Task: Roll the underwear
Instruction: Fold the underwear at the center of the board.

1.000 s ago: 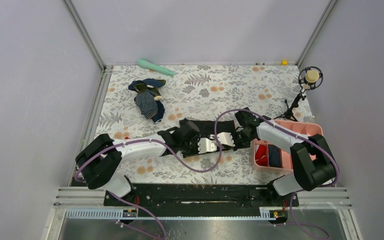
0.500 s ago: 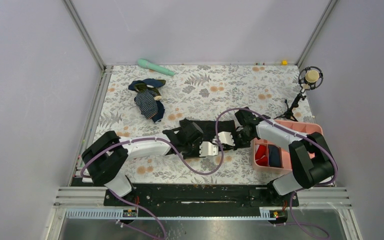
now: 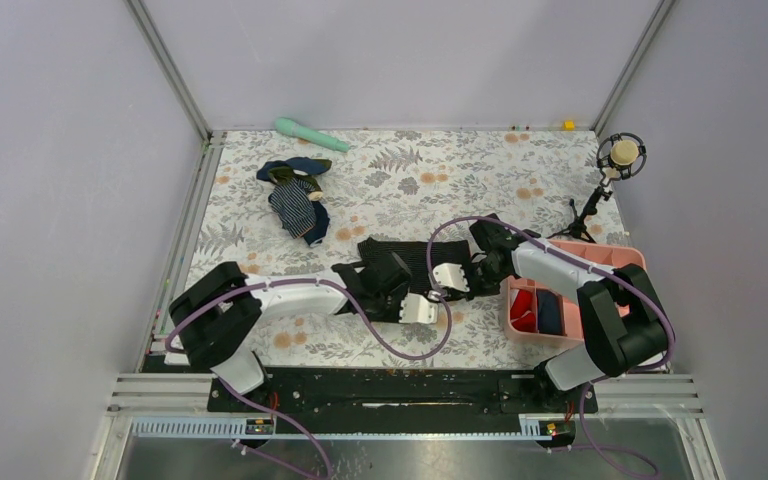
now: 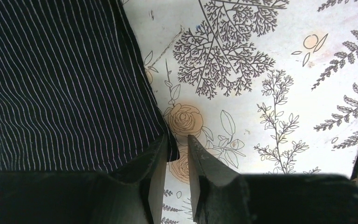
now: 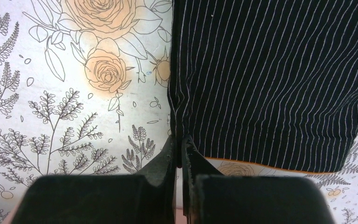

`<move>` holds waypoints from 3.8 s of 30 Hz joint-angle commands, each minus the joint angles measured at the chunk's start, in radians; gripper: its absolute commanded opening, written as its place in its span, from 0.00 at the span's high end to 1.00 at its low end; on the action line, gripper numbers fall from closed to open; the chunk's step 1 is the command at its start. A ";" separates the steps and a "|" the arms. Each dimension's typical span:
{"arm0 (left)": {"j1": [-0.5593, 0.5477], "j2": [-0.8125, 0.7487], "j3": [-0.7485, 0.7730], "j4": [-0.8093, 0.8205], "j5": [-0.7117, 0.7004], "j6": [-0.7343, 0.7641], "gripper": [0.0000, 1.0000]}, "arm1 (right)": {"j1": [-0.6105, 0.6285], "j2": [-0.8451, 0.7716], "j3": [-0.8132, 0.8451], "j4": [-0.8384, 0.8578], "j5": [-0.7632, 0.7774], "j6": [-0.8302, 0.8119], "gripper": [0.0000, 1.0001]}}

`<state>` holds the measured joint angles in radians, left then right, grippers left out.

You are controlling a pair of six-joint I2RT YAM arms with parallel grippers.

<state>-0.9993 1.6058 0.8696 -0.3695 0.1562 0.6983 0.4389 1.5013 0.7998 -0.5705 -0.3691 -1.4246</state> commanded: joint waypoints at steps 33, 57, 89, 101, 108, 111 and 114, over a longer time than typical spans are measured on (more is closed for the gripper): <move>0.161 -0.070 0.186 -0.264 0.180 0.287 1.00 | 0.000 -0.075 0.166 -0.209 -0.121 0.183 1.00; 0.418 0.279 0.663 -0.536 0.337 0.574 1.00 | -0.073 0.357 0.695 -0.598 -0.165 0.208 1.00; 0.492 0.384 0.800 -0.572 0.341 0.570 1.00 | -0.121 0.716 1.215 -0.807 -0.217 0.212 1.00; 0.449 0.134 0.463 -0.617 0.479 0.564 1.00 | -0.067 0.381 0.633 -0.678 -0.260 0.222 1.00; 0.447 0.147 0.493 -0.616 0.471 0.539 1.00 | -0.061 0.377 0.641 -0.685 -0.261 0.251 1.00; 0.456 0.190 0.555 -0.617 0.453 0.541 1.00 | -0.068 0.423 0.710 -0.699 -0.236 0.259 1.00; 0.470 0.237 0.622 -0.625 0.445 0.556 1.00 | -0.085 0.480 0.793 -0.730 -0.245 0.277 1.00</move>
<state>-0.5518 1.7950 1.3884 -0.9947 0.5808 1.2324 0.3756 1.9224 1.4773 -1.2556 -0.6136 -1.1755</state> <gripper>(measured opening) 0.010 0.033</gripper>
